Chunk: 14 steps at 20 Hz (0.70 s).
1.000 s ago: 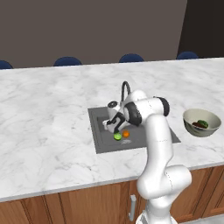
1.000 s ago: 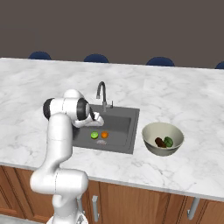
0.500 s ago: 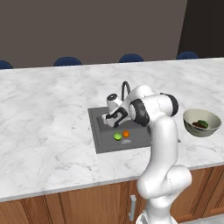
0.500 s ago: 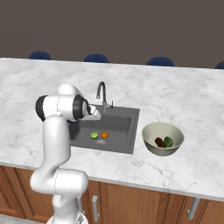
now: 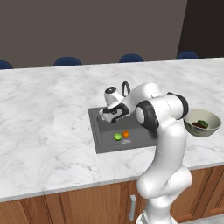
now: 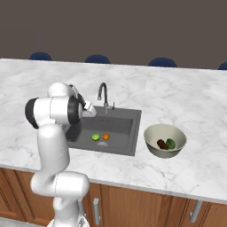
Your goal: There is a mixed pile of frozen fruits and vegetables on the counter. Locate all the frozen vegetables and place the items in a bowl on the counter. Take all the frozen fruits and defrost them in a running sink.
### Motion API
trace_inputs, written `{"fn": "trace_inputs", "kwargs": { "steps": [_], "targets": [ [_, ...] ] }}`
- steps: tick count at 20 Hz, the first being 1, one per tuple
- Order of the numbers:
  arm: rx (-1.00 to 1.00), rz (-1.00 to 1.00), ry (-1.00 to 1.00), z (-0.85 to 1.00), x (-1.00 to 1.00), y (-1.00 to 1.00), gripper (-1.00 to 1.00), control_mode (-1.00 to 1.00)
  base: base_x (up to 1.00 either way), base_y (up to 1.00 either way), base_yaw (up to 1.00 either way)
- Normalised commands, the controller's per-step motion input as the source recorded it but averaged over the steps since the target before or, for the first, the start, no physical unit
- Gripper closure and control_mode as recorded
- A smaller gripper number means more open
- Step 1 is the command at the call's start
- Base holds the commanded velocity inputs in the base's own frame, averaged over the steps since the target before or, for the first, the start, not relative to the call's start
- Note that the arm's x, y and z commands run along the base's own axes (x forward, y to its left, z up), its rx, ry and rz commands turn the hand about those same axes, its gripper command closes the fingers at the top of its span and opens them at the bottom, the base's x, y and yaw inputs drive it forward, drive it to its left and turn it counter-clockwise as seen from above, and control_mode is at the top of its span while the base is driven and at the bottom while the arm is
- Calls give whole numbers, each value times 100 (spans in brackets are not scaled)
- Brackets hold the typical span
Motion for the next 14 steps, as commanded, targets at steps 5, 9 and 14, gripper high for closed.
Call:
{"fn": "trace_inputs", "kwargs": {
  "steps": [5, 9, 14],
  "targets": [
    [9, 1, 4, 41, -45, 10, -100, -100, 0, 0, 0],
    [6, 0, 6, 49, -46, 0, -100, -100, 0, 0, 0],
    [4, 1, 1, 45, -60, 0, -100, -100, 0, 0, 0]
  ]
}}
